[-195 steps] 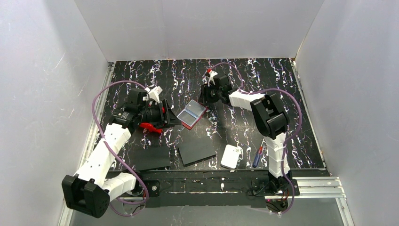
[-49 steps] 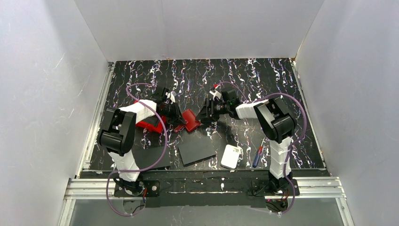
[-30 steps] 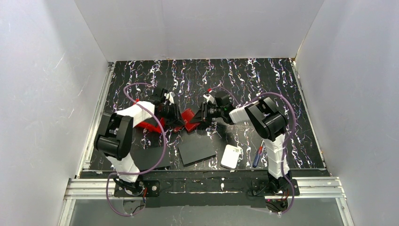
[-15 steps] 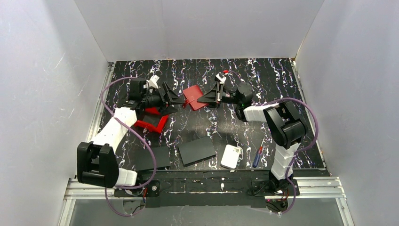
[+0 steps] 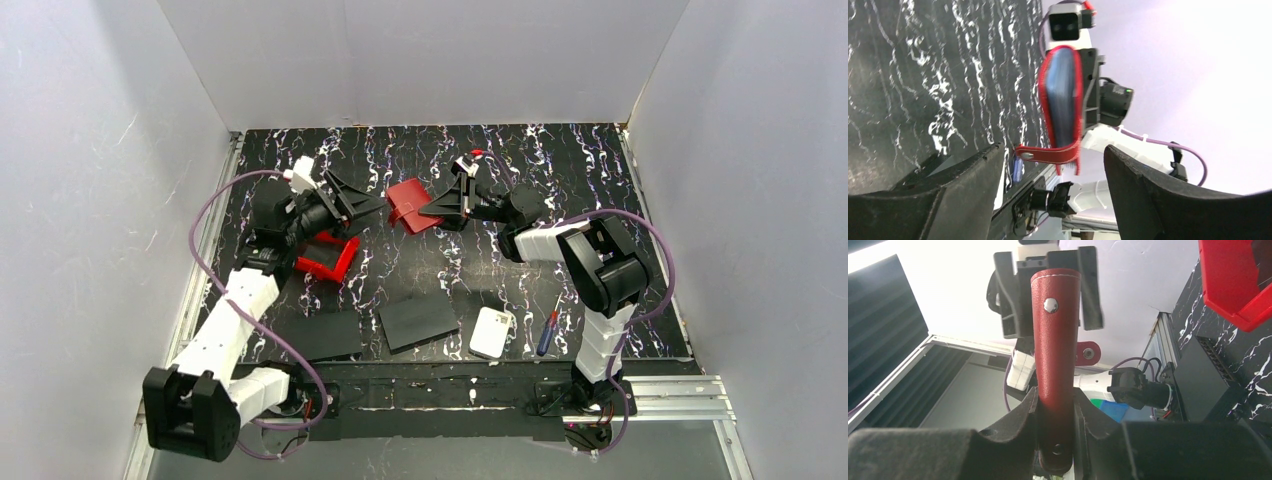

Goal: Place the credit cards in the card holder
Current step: Close the card holder at the center of the board.

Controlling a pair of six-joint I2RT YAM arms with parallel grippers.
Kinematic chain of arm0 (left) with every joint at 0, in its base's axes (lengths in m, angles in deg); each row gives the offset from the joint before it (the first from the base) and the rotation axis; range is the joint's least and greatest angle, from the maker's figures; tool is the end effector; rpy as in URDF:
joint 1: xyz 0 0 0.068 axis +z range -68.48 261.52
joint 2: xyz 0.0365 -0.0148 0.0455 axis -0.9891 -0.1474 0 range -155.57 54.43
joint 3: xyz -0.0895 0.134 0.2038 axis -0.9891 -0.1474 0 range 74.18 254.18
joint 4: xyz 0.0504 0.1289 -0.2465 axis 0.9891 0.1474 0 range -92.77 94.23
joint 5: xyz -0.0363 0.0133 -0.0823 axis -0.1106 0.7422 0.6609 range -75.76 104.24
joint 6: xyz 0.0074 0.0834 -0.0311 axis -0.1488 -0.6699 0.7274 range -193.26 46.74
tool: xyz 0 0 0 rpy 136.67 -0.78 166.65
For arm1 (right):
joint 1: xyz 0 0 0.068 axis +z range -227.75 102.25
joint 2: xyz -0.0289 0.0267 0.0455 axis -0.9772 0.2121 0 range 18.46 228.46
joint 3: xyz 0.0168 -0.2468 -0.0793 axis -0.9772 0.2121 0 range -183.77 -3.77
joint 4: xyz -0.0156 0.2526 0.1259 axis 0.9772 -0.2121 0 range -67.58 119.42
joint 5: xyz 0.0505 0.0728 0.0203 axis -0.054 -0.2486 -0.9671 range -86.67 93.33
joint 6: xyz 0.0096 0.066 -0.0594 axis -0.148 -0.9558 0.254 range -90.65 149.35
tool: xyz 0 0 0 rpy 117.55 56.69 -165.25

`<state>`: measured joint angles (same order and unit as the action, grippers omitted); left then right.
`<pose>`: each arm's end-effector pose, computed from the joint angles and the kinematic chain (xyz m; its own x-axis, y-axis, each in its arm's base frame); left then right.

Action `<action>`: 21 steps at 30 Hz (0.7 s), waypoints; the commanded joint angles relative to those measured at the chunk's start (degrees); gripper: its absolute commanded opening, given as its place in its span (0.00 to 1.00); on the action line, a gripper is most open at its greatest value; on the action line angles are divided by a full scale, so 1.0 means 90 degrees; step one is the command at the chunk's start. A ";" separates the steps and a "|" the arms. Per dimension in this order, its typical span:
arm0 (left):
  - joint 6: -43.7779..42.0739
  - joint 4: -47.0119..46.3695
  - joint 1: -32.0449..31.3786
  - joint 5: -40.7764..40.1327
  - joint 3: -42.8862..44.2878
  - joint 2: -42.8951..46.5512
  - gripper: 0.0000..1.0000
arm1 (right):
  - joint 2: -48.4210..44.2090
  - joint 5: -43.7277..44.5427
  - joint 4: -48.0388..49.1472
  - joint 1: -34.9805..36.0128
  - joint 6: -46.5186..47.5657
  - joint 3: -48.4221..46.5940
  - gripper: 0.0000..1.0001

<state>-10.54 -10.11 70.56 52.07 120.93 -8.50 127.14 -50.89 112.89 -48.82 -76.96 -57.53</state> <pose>0.2999 -0.1077 0.2986 -0.7315 -0.5733 -0.3692 0.2075 0.3285 -0.9214 0.3267 0.2544 0.2239 -0.9875 0.0953 -0.1253 -0.1467 -0.2687 0.9520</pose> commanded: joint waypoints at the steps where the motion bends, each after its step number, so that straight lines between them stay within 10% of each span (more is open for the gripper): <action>1: 0.0321 -0.0274 0.0042 -0.0397 0.0087 0.0259 0.74 | -0.0278 -0.0039 0.0765 0.0119 -0.0119 -0.0102 0.01; 12: 0.0348 -0.0219 -0.0293 0.0219 0.0528 -0.0508 0.70 | -0.0361 0.0008 0.0614 0.0393 -0.0098 -0.0315 0.01; 18: 0.0322 -0.0219 -0.0377 0.0342 0.0572 -0.0480 0.27 | -0.0413 -0.0021 0.0020 0.0418 0.0487 -0.0232 0.01; 21: 0.0446 -0.0078 -0.0376 0.0337 0.0505 -0.0520 0.02 | -0.0623 -0.0006 -0.0967 0.0365 0.1394 -0.0178 0.18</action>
<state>-7.08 -11.34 67.42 53.42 125.03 -14.40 126.65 -51.23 111.12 -45.21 -74.25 -57.75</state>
